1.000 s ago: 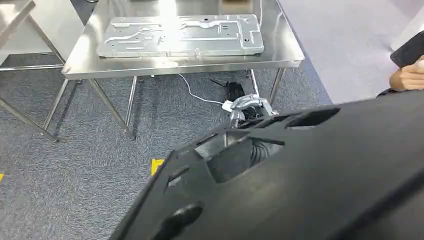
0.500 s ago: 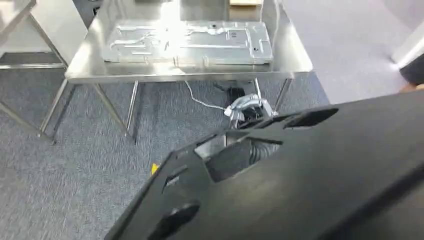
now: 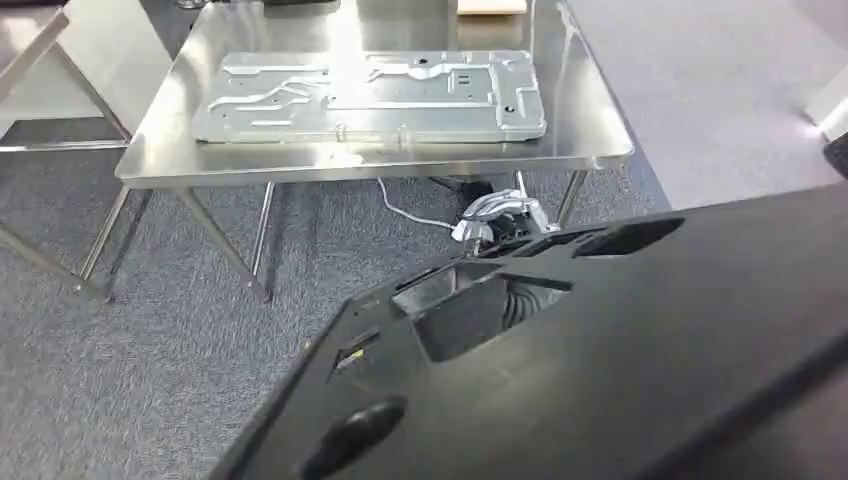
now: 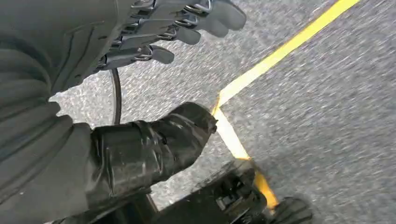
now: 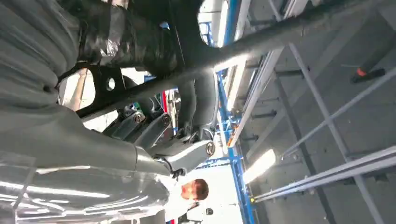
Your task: Take the parts from the cabinet and place them on the table.
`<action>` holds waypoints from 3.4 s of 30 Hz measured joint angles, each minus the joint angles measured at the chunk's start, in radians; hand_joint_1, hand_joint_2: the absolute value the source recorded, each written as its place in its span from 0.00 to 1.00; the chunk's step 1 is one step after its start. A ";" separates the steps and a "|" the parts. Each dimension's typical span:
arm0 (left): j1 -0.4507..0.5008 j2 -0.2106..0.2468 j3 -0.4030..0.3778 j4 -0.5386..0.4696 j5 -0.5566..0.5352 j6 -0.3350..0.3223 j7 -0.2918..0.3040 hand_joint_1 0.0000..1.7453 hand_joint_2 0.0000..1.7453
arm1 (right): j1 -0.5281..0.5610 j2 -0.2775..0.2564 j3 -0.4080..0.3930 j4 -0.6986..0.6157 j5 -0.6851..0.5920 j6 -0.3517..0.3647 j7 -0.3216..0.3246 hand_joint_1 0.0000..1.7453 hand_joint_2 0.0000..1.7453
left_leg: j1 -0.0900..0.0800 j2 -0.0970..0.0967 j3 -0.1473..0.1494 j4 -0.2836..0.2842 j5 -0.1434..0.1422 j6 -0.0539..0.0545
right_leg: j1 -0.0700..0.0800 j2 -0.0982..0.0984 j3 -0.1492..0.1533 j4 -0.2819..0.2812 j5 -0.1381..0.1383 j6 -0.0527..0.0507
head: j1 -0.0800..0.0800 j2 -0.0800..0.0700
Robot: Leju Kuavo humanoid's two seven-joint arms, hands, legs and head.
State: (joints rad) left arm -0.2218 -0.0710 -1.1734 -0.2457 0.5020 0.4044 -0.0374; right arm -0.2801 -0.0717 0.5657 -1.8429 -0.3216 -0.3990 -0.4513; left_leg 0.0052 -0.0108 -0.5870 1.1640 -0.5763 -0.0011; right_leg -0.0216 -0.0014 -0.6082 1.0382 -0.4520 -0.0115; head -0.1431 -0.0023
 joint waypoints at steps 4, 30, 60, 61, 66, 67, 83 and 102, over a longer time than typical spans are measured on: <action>0.010 0.000 0.000 0.000 0.000 0.000 0.000 0.00 1.00 | 0.003 0.000 0.000 0.000 0.001 -0.001 0.001 1.00 1.00 | 0.002 0.003 -0.128 0.122 -0.021 -0.005 | 0.004 0.005 0.033 0.000 -0.029 -0.001 | 0.000 0.000; -0.002 0.003 0.000 0.000 -0.018 -0.003 0.000 0.00 1.00 | -0.008 0.008 0.000 0.013 -0.008 -0.012 0.000 1.00 1.00 | -0.009 0.002 0.030 -0.080 0.037 0.012 | 0.005 0.003 0.014 -0.014 0.005 -0.002 | 0.013 0.000; 0.008 0.005 0.000 0.000 -0.037 -0.002 0.008 0.00 1.00 | 0.000 -0.053 -0.016 0.018 0.082 -0.042 0.063 1.00 1.00 | -0.010 0.002 0.063 -0.126 0.042 0.013 | 0.011 0.007 -0.020 -0.001 0.025 0.002 | 0.041 0.000; 0.006 0.005 0.000 0.000 -0.037 -0.001 0.008 0.00 1.00 | -0.002 -0.055 -0.019 0.018 0.090 -0.047 0.066 1.00 1.00 | -0.009 0.003 0.052 -0.091 0.035 0.007 | 0.011 0.006 -0.012 -0.003 0.022 -0.002 | 0.038 0.000; 0.014 0.014 0.000 0.000 -0.039 -0.020 -0.005 0.00 1.00 | 0.002 -0.078 -0.048 0.015 0.125 -0.061 0.085 1.00 1.00 | 0.004 0.005 -0.133 0.157 -0.032 -0.014 | 0.010 0.008 0.010 -0.001 -0.003 -0.008 | 0.038 0.000; 0.017 0.018 0.000 0.000 -0.039 -0.024 -0.011 0.00 1.00 | 0.005 -0.082 -0.055 0.011 0.130 -0.066 0.088 1.00 1.00 | 0.004 0.005 -0.127 0.112 0.013 -0.013 | 0.010 0.010 0.018 -0.001 -0.010 -0.007 | 0.039 0.000; 0.034 0.039 0.000 0.000 -0.041 -0.026 -0.024 0.00 1.00 | 0.032 -0.148 -0.147 -0.032 0.205 -0.075 0.150 1.00 1.00 | -0.001 0.003 -0.017 -0.146 0.128 0.042 | 0.005 0.007 -0.081 0.194 -0.071 0.043 | 0.062 0.000; 0.029 0.050 0.000 0.000 -0.053 -0.021 -0.033 0.00 1.00 | 0.041 -0.229 -0.226 -0.044 0.231 -0.029 0.210 1.00 1.00 | -0.014 0.004 -0.025 -0.133 0.117 0.027 | 0.010 0.013 0.006 0.009 -0.014 0.012 | 0.061 0.000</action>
State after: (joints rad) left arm -0.1930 -0.0206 -1.1734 -0.2457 0.4486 0.3838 -0.0702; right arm -0.2395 -0.3002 0.3395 -1.8872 -0.0904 -0.4284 -0.2411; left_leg -0.0089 -0.0069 -0.6125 1.0314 -0.4593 0.0257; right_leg -0.0119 0.0112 -0.6025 1.0469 -0.4656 0.0010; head -0.0816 -0.0019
